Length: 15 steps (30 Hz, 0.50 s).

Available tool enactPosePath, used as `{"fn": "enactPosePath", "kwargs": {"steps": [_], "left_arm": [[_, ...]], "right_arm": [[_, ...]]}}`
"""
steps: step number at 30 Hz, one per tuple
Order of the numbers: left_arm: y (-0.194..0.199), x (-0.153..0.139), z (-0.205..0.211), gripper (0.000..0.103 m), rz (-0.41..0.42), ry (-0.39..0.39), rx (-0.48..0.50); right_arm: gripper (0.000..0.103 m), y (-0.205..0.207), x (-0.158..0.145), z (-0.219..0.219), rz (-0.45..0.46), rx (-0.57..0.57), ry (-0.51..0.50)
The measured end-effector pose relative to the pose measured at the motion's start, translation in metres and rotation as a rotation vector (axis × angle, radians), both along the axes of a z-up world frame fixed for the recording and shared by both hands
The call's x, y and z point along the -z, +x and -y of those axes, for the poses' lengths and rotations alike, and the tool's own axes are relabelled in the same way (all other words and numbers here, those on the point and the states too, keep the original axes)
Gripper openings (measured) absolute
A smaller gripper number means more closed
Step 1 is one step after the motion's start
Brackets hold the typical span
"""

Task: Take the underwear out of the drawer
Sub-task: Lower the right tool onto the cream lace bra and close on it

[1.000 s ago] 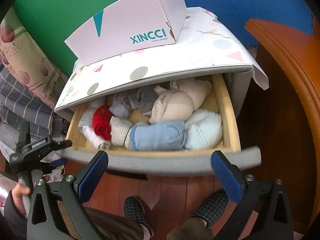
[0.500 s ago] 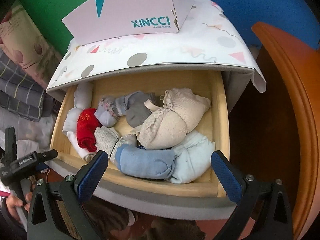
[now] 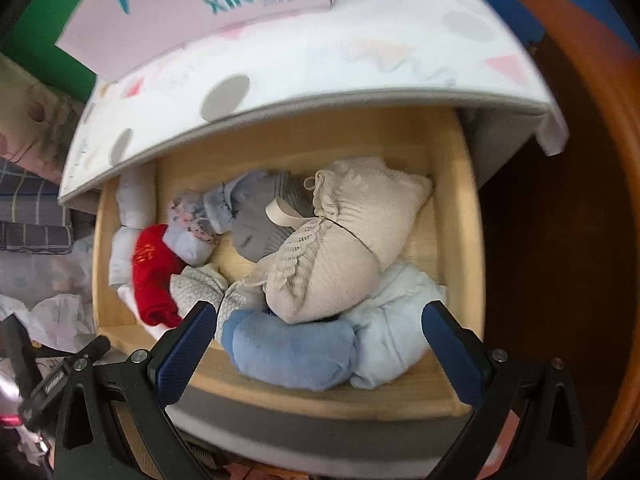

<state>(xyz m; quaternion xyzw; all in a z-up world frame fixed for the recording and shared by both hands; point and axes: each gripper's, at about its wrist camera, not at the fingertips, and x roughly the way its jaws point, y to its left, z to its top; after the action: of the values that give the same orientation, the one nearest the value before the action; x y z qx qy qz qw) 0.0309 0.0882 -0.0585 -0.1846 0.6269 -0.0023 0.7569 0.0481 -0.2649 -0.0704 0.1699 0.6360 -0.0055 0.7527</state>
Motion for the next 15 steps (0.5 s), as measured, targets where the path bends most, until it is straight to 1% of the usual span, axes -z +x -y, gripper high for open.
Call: {"fn": "enactPosePath", "kwargs": {"steps": [1,3,4,6,12,15], "left_arm": [[0.0,0.0,0.0,0.09,0.0,-0.001,0.0],[0.0,0.0,0.0,0.09,0.0,-0.001,0.001],[0.0,0.0,0.0,0.09,0.004,-0.003,0.001],[-0.002,0.0,-0.001,0.09,0.009,-0.009,-0.003],[-0.003,-0.001,-0.005,0.09,0.011,-0.023,-0.001],[-0.004,-0.006,-0.007,0.09,0.024,-0.005,0.007]], "right_arm": [[0.098,0.002,0.005,0.0,-0.014,0.005,0.001],[0.089,0.011,0.016,0.0,-0.033,0.021,0.003],[0.088,0.014,0.02,0.001,-0.043,0.029,-0.007],[0.087,0.021,0.029,0.0,-0.058,0.044,-0.038],[0.086,0.032,0.053,-0.001,-0.096,0.072,-0.083],[0.085,0.034,0.062,-0.002,-0.118,0.069,-0.092]]}}
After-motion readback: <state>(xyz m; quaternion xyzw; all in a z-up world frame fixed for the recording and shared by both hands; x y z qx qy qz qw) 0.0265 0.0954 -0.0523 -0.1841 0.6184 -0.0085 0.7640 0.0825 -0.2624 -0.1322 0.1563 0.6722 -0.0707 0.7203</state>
